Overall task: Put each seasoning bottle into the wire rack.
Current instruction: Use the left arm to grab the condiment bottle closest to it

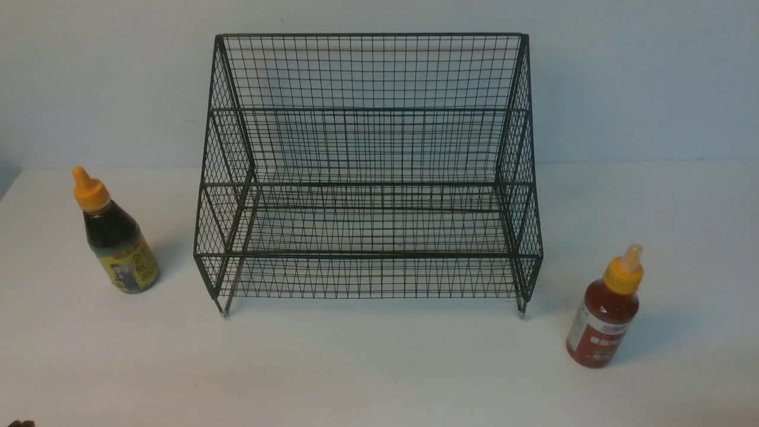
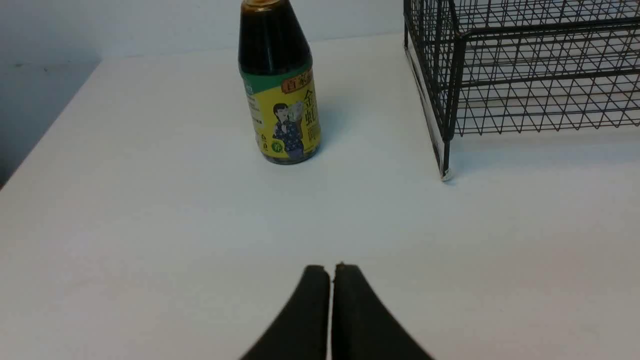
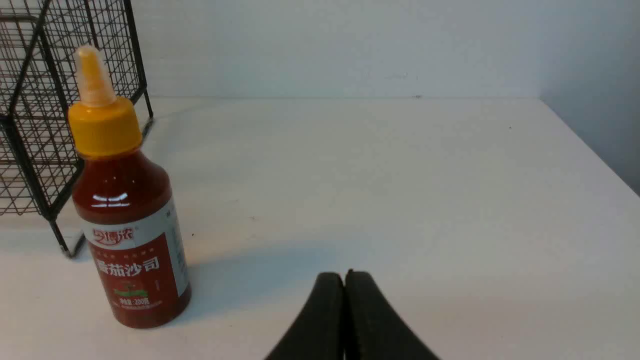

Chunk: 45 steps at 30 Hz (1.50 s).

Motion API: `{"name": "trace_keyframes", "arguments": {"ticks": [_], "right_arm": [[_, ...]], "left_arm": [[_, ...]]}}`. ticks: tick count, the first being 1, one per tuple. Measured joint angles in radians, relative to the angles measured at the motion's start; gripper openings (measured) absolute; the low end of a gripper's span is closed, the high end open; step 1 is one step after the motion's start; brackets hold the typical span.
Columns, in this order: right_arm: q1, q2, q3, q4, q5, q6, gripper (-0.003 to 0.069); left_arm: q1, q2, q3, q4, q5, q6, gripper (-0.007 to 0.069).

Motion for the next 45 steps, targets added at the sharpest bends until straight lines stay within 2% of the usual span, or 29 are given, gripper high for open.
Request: {"name": "trace_keyframes", "arguments": {"ticks": [21, 31, 36, 42, 45], "right_arm": [[0.000, 0.000, 0.000, 0.000, 0.000, 0.000, -0.0015], [0.000, 0.000, 0.000, 0.000, 0.000, 0.000, -0.0015], [0.000, 0.000, 0.000, 0.000, 0.000, 0.000, -0.0015], [0.000, 0.000, 0.000, 0.000, 0.000, 0.000, -0.0015], [0.000, 0.000, 0.000, 0.000, 0.000, 0.000, -0.0015]], "left_arm": [[0.000, 0.000, 0.000, 0.000, 0.000, 0.000, -0.0004], [0.000, 0.000, 0.000, 0.044, 0.001, 0.000, -0.0004], [0.000, 0.000, 0.000, 0.154, -0.012, 0.002, -0.0004], [0.000, 0.000, 0.000, 0.157, -0.098, -0.045, -0.0004], [-0.022, 0.000, 0.000, 0.154, -0.090, -0.055, -0.0004]]}}
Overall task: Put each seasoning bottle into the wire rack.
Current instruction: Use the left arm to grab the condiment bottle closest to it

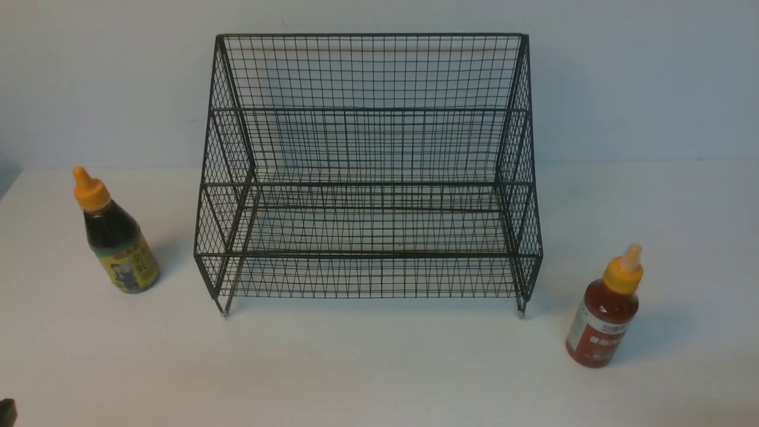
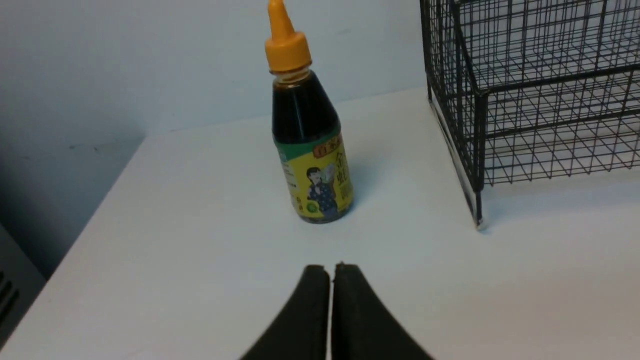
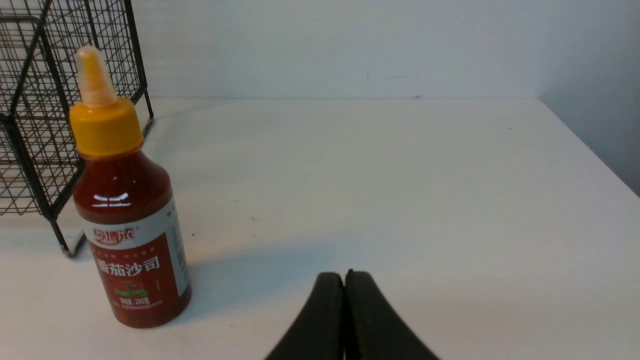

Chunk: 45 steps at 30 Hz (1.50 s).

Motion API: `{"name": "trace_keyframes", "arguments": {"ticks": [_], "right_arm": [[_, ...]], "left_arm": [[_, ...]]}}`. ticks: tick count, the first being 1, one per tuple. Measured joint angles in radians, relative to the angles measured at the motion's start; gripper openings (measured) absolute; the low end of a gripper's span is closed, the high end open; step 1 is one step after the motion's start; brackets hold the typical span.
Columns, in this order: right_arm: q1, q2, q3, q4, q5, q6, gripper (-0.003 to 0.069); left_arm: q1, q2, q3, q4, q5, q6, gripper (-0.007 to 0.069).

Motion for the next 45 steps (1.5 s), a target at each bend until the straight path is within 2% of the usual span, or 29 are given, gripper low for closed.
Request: {"name": "trace_keyframes", "arguments": {"ticks": [6, 20, 23, 27, 28, 30, 31, 34, 38, 41, 44, 45], "right_arm": [[0.000, 0.000, 0.000, 0.000, 0.000, 0.000, -0.0015], [0.000, 0.000, 0.000, 0.000, 0.000, 0.000, -0.0015], [0.000, 0.000, 0.009, 0.058, -0.083, 0.018, -0.0015], [0.000, 0.000, 0.010, 0.297, -0.310, 0.131, -0.0015], [0.000, 0.000, 0.010, 0.324, -0.319, 0.145, -0.0015], [0.000, 0.000, 0.010, 0.489, -0.406, 0.216, -0.0015], [0.000, 0.000, 0.010, 0.500, -0.416, 0.224, -0.0015], [0.000, 0.000, 0.010, 0.632, -0.447, 0.239, -0.0015], [0.000, 0.000, 0.010, 0.655, -0.440, 0.225, -0.0015], [0.001, 0.000, -0.005, 0.691, -0.420, 0.255, -0.0015], [0.009, 0.000, -0.080, 0.656, -0.356, 0.247, -0.0015], [0.013, 0.000, -0.174, 0.598, -0.305, 0.205, -0.0015]], "left_arm": [[-0.045, 0.000, 0.000, -0.067, 0.095, -0.007, -0.0004], [-0.045, 0.000, 0.000, -0.083, 0.101, -0.007, -0.0004], [-0.045, 0.000, 0.000, -0.062, 0.091, 0.011, -0.0004], [-0.045, 0.000, 0.000, -0.081, -0.085, -0.020, -0.0004], [-0.045, 0.000, 0.000, -0.083, -0.098, -0.023, -0.0004], [-0.045, 0.000, 0.000, -0.085, -0.281, -0.041, -0.0004], [-0.045, 0.000, 0.000, -0.085, -0.307, -0.042, -0.0004], [-0.045, 0.000, 0.000, -0.085, -0.515, -0.043, -0.0004], [-0.045, 0.000, 0.000, -0.088, -0.646, -0.045, -0.0004], [-0.045, 0.000, -0.004, -0.139, -0.756, -0.045, -0.0004], [-0.045, 0.001, -0.053, -0.171, -0.734, -0.045, -0.0004], [-0.045, 0.012, -0.114, -0.182, -0.695, -0.045, -0.0004]]}}
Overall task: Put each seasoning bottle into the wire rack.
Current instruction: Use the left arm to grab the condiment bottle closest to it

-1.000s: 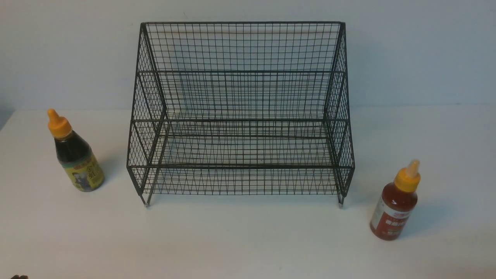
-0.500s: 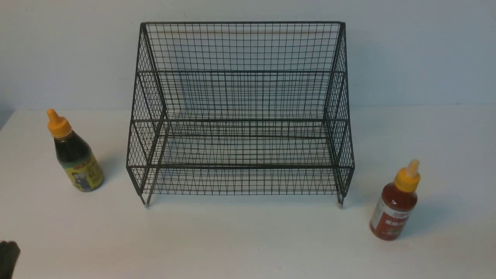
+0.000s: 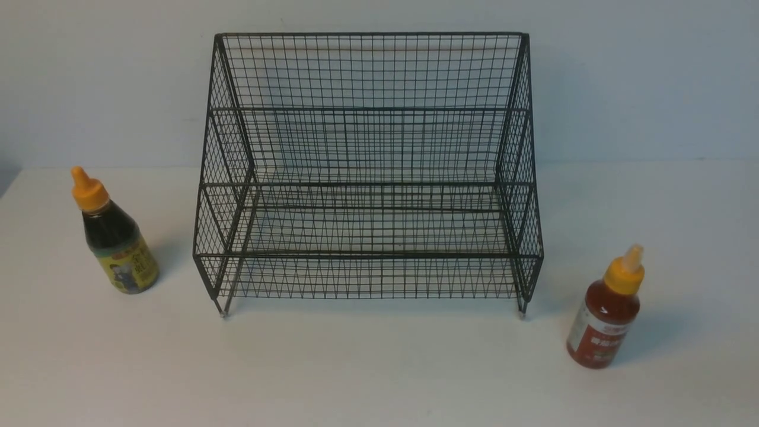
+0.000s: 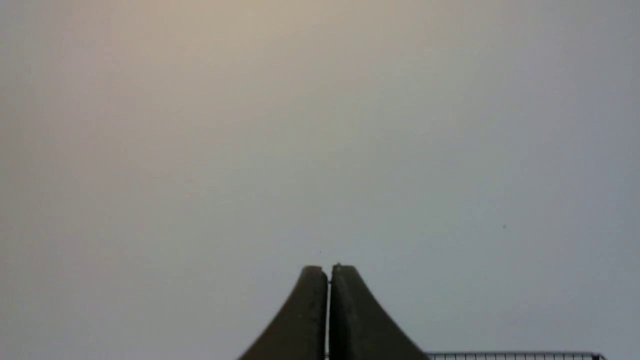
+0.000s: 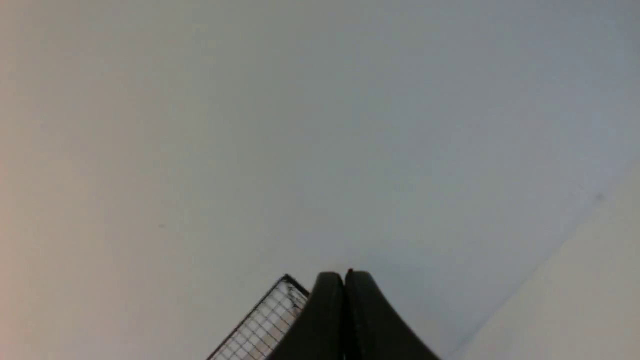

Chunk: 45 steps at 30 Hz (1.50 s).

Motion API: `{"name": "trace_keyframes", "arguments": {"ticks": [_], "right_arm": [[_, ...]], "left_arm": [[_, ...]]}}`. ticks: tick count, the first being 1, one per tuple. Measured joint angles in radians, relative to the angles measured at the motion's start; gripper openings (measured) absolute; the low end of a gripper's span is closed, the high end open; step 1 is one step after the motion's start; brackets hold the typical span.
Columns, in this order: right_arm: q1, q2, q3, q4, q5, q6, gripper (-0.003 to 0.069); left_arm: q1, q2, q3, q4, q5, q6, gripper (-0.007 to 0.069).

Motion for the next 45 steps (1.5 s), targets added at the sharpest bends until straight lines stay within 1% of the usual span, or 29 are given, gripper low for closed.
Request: {"name": "trace_keyframes", "arguments": {"ticks": [1, 2, 3, 5, 6, 7, 8, 10, 12, 14, 16, 19, 22, 27, 28, 29, 30, 33, 34, 35, 38, 42, 43, 45], "right_arm": [[0.002, 0.009, -0.067, -0.044, 0.033, -0.030, -0.0015], [0.004, 0.012, -0.095, -0.061, 0.040, -0.040, -0.0015], [0.005, 0.054, -0.190, -0.112, 0.105, -0.078, -0.0015], [0.005, 0.162, -0.351, -0.159, 0.246, -0.111, -0.0015], [0.005, 0.205, -0.383, -0.167, 0.284, -0.116, -0.0015], [0.005, 0.217, -0.394, -0.169, 0.297, -0.118, -0.0015], [0.005, 0.295, -0.461, -0.184, 0.392, -0.139, -0.0015], [0.005, 0.396, -0.532, -0.192, 0.516, -0.203, -0.0015], [0.005, 0.472, -0.571, -0.186, 0.592, -0.278, -0.0015], [0.005, 0.502, -0.586, -0.167, 0.621, -0.344, -0.0015], [0.005, 0.541, -0.588, -0.098, 0.642, -0.444, -0.0015], [0.005, 0.553, -0.580, -0.022, 0.639, -0.533, -0.0015], [0.005, 0.553, -0.568, 0.032, 0.637, -0.595, -0.0015], [0.005, 0.553, -0.566, 0.057, 0.639, -0.621, -0.0015], [0.005, 0.553, -0.566, 0.057, 0.639, -0.622, -0.0015], [0.005, 0.553, -0.566, 0.058, 0.639, -0.623, -0.0015], [0.005, 0.553, -0.566, 0.058, 0.639, -0.624, -0.0015], [0.005, 0.553, -0.566, 0.052, 0.639, -0.627, -0.0015], [0.005, 0.553, -0.564, 0.051, 0.639, -0.627, -0.0015], [0.005, 0.553, -0.564, 0.051, 0.639, -0.627, -0.0015], [0.005, 0.553, -0.564, 0.050, 0.639, -0.627, -0.0015], [0.005, 0.553, -0.564, 0.048, 0.639, -0.629, -0.0015], [0.005, 0.553, -0.564, 0.044, 0.639, -0.629, -0.0015], [0.005, 0.553, -0.564, 0.034, 0.639, -0.629, -0.0015]], "left_arm": [[0.000, 0.019, -0.054, -0.002, 0.047, 0.000, -0.0004], [0.000, 0.034, -0.077, -0.002, 0.083, 0.000, -0.0004], [0.000, 0.085, -0.171, -0.003, 0.181, 0.000, -0.0004], [0.000, 0.213, -0.303, -0.005, 0.374, 0.000, -0.0004], [0.000, 0.264, -0.332, -0.005, 0.437, 0.000, -0.0004], [0.000, 0.264, -0.341, -0.005, 0.453, 0.000, -0.0004], [0.000, 0.368, -0.398, -0.005, 0.549, 0.000, -0.0004], [0.000, 0.482, -0.451, -0.009, 0.632, -0.005, -0.0004], [0.000, 0.607, -0.477, -0.022, 0.637, -0.024, -0.0004], [0.000, 0.667, -0.482, -0.032, 0.605, -0.037, -0.0004], [0.000, 0.796, -0.484, -0.026, 0.474, -0.044, -0.0004], [0.014, 0.902, -0.484, -0.020, 0.301, -0.025, -0.0004], [0.075, 0.999, -0.468, -0.038, 0.140, -0.019, -0.0004], [0.210, 1.122, -0.417, -0.058, -0.075, -0.012, -0.0004], [0.227, 1.144, -0.415, -0.058, -0.111, -0.019, -0.0004], [0.231, 1.150, -0.413, -0.058, -0.111, -0.019, -0.0004], [0.250, 1.199, -0.413, -0.056, -0.161, -0.051, -0.0004], [0.252, 1.264, -0.413, -0.010, -0.215, -0.092, -0.0004], [0.252, 1.302, -0.413, 0.036, -0.249, -0.101, -0.0004], [0.252, 1.334, -0.413, 0.075, -0.297, -0.101, -0.0004], [0.252, 1.401, -0.413, 0.128, -0.369, -0.080, 0.0001], [0.252, 1.458, -0.414, 0.135, -0.393, -0.051, 0.0050], [0.252, 1.488, -0.414, 0.135, -0.412, -0.043, 0.0109], [0.252, 1.503, -0.414, 0.140, -0.429, -0.041, 0.0180]]}}
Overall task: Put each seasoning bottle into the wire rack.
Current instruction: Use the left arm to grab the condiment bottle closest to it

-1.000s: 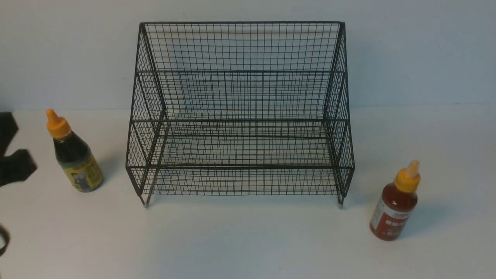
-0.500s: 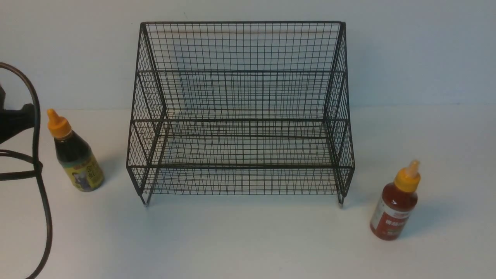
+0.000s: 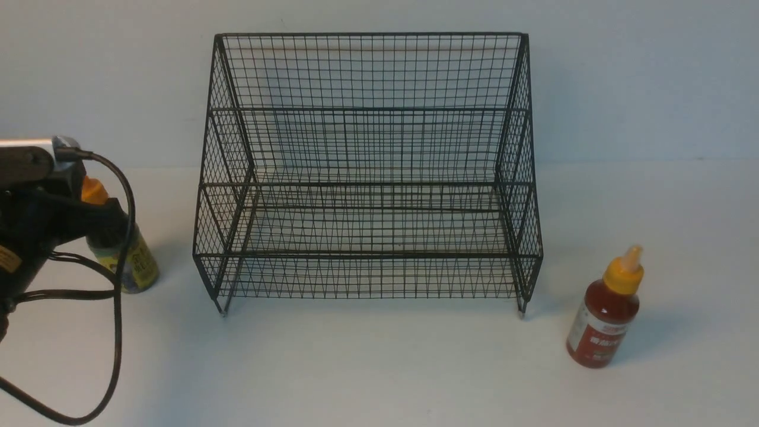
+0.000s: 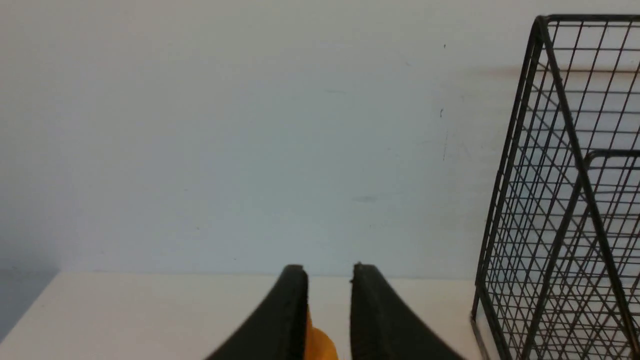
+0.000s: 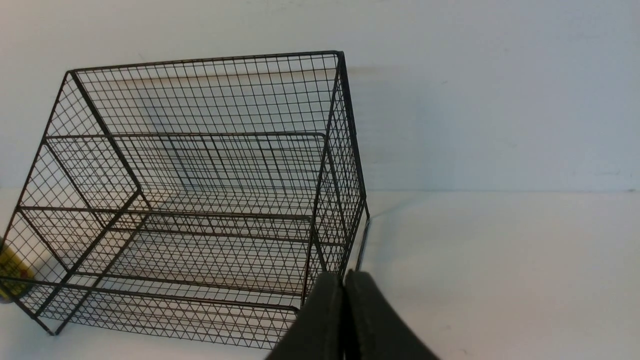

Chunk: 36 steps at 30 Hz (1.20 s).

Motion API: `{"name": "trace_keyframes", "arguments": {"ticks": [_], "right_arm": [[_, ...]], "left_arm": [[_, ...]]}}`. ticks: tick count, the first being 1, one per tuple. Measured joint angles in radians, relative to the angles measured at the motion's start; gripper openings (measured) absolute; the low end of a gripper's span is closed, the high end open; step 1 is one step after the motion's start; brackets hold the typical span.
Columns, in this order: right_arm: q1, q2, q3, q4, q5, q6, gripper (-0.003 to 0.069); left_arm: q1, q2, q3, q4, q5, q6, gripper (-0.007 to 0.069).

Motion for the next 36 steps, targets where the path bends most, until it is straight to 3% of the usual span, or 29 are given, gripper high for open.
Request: {"name": "trace_keyframes", "arguments": {"ticks": [6, 9, 12, 18, 24, 26, 31, 36], "right_arm": [[0.000, 0.000, 0.000, -0.007, 0.001, 0.000, -0.0015], [0.000, 0.000, 0.000, -0.008, 0.002, 0.001, -0.0015], [0.000, 0.000, 0.000, -0.008, 0.003, 0.001, -0.0015], [0.000, 0.000, 0.000, -0.007, 0.003, 0.001, -0.0015], [0.000, 0.000, 0.000, 0.004, 0.011, 0.001, -0.0015], [0.000, 0.000, 0.000, 0.005, 0.016, 0.001, -0.0015], [0.000, 0.000, 0.000, 0.008, 0.029, 0.001, -0.0015], [0.000, 0.001, 0.000, 0.015, 0.029, 0.001, -0.0015]], "left_arm": [[0.000, 0.013, 0.000, -0.015, -0.007, 0.014, 0.0402], [0.000, 0.026, 0.000, -0.089, -0.010, 0.064, 0.0530], [0.000, 0.051, -0.010, -0.140, -0.014, 0.090, 0.0575], [0.000, 0.127, -0.065, -0.105, -0.018, 0.090, 0.0584], [0.000, 0.203, -0.110, -0.165, -0.024, 0.091, 0.0570], [0.000, 0.208, -0.110, -0.168, -0.024, 0.091, 0.0534], [0.000, 0.212, -0.110, -0.145, -0.027, 0.091, 0.0259], [0.001, 0.176, -0.110, -0.107, 0.017, 0.091, 0.0268]]}}
